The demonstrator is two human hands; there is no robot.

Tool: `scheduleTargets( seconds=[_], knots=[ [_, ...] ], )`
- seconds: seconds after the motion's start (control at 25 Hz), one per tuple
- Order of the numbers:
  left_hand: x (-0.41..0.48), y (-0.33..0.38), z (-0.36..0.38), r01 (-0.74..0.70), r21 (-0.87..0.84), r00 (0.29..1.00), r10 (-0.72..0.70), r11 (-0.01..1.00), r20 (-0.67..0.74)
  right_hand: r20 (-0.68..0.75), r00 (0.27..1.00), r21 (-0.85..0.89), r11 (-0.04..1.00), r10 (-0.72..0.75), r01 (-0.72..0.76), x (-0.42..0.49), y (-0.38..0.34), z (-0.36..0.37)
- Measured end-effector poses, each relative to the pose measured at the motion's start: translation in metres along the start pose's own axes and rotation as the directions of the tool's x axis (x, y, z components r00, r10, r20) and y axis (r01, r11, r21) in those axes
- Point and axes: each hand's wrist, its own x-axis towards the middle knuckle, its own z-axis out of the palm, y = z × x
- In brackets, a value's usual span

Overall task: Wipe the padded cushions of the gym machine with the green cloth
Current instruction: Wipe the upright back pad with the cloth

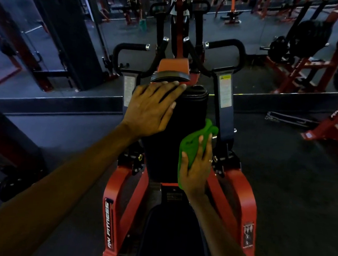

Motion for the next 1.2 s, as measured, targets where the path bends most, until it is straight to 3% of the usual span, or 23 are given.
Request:
scheduleTargets(
  seconds=[0.32,0.6,0.92,1.08,1.2],
  knots=[
    [0.0,-0.001,0.003,-0.017,0.016,0.999,0.018,1.0,-0.031,-0.079,0.995,0.071,0.995,-0.064,0.07,0.103,-0.047,-0.019],
    [-0.001,-0.001,0.003,-0.016,0.035,0.999,0.017,0.999,-0.039,-0.006,1.0,0.021,1.0,0.02,-0.02,-0.002,0.0,-0.002],
    [-0.001,-0.001,0.004,-0.013,0.017,1.0,0.013,1.0,-0.028,-0.066,0.996,0.115,0.991,-0.063,0.07,0.105,-0.043,-0.019],
    [0.001,0.003,0.0,0.014,-0.026,1.0,-0.014,1.0,0.003,-0.035,0.999,0.077,0.997,0.034,-0.032,0.022,-0.007,-0.001],
    [0.002,-0.004,-0.008,-0.122,-0.087,0.989,0.129,0.989,0.074,-0.002,0.987,0.091,0.983,0.158,-0.157,-0.029,0.012,0.005]
  ],
)
